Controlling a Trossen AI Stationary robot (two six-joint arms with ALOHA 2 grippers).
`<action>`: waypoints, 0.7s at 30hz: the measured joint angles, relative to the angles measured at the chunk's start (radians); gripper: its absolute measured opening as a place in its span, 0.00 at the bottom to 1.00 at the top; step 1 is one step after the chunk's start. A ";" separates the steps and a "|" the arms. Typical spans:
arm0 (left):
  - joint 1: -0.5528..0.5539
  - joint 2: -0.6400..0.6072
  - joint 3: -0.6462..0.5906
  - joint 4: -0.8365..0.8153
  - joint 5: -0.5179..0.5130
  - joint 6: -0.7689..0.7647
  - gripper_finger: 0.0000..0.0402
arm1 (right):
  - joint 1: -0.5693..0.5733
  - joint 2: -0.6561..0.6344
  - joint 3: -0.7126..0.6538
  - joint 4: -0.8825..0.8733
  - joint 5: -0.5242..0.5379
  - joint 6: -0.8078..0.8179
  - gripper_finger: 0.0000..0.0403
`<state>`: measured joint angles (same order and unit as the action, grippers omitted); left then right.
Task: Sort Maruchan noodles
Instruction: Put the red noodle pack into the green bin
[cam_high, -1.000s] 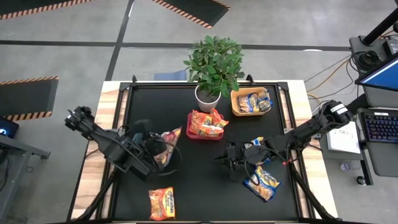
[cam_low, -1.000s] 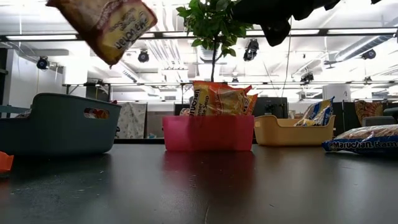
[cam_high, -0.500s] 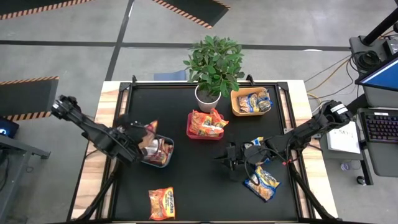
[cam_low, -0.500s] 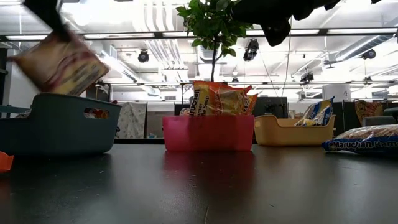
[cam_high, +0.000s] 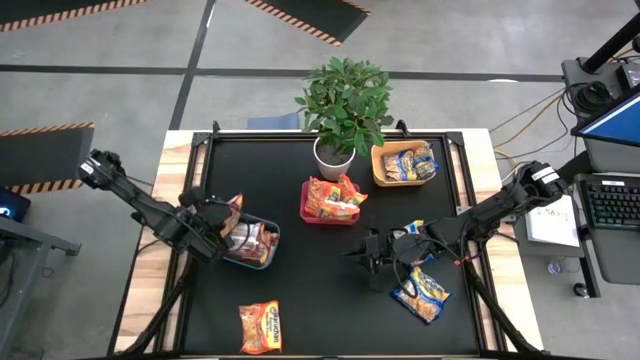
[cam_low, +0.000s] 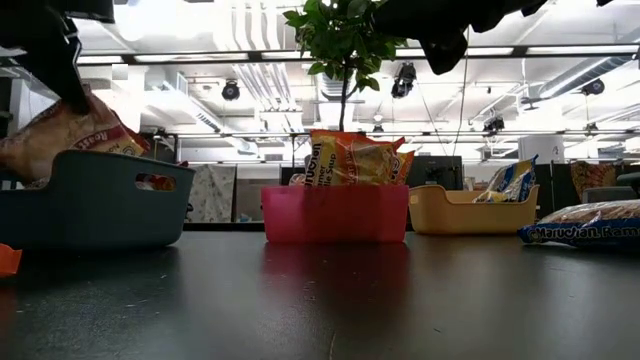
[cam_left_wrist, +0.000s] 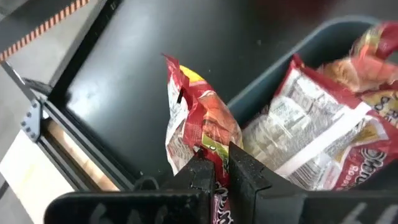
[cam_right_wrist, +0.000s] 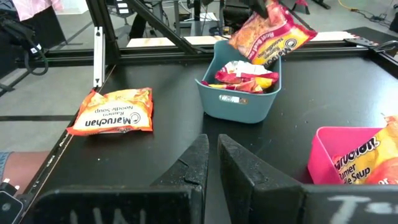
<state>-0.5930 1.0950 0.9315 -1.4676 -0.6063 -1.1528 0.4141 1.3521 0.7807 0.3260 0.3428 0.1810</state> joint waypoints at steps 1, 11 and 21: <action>0.000 0.009 -0.005 0.003 0.017 -0.007 0.03 | 0.000 0.000 0.000 0.000 0.000 0.001 0.06; -0.002 0.089 -0.011 0.026 0.285 -0.092 0.13 | 0.000 0.000 0.000 0.000 0.000 0.001 0.06; -0.001 0.148 -0.008 0.036 0.386 -0.228 0.26 | 0.000 0.000 0.000 0.000 0.000 0.002 0.06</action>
<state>-0.5938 1.2428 0.9231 -1.4316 -0.2198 -1.3805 0.4145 1.3521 0.7807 0.3256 0.3424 0.1827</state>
